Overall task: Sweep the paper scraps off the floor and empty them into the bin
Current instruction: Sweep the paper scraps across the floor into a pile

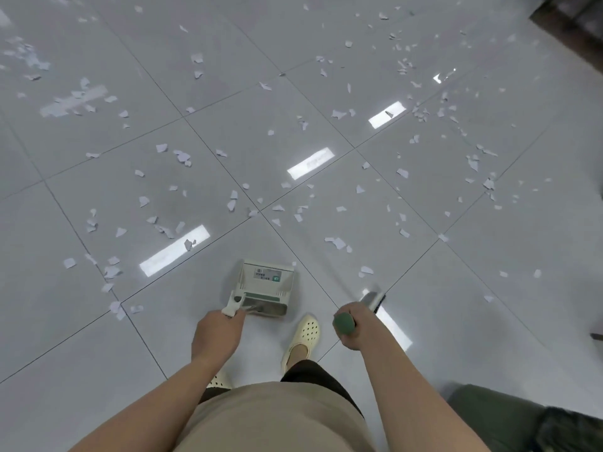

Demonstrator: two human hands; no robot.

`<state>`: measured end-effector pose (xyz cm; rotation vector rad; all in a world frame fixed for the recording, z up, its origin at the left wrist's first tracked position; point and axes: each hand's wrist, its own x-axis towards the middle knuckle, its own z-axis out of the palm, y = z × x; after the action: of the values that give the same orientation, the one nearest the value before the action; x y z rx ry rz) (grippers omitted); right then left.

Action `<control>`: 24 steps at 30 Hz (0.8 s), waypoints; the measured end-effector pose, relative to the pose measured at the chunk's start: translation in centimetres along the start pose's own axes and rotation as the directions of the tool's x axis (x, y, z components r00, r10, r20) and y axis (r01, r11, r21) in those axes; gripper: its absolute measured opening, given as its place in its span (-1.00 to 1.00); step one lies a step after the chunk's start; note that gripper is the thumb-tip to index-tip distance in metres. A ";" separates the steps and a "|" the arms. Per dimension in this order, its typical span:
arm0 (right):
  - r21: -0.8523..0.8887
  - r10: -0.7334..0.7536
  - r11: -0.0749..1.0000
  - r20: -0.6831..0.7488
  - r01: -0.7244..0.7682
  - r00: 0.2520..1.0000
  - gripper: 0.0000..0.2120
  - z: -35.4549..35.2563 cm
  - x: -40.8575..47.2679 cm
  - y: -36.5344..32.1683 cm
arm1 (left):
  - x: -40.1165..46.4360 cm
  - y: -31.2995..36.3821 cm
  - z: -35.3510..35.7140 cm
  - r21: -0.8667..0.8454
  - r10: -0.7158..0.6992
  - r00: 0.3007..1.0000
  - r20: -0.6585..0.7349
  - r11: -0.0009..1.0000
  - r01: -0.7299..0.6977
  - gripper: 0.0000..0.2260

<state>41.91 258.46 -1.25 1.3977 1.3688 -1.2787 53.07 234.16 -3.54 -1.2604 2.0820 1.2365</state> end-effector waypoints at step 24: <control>0.106 -0.054 0.994 0.537 -0.004 0.842 -0.71 5.3 0.5 -20.1 | 3.5 12.5 4.2 -0.108 -0.140 0.961 -0.240 0.987 0.117 -0.52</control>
<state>21.33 255.69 -0.43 0.9687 0.9418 -1.6254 40.19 238.47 -2.29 -1.6398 2.0892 1.1820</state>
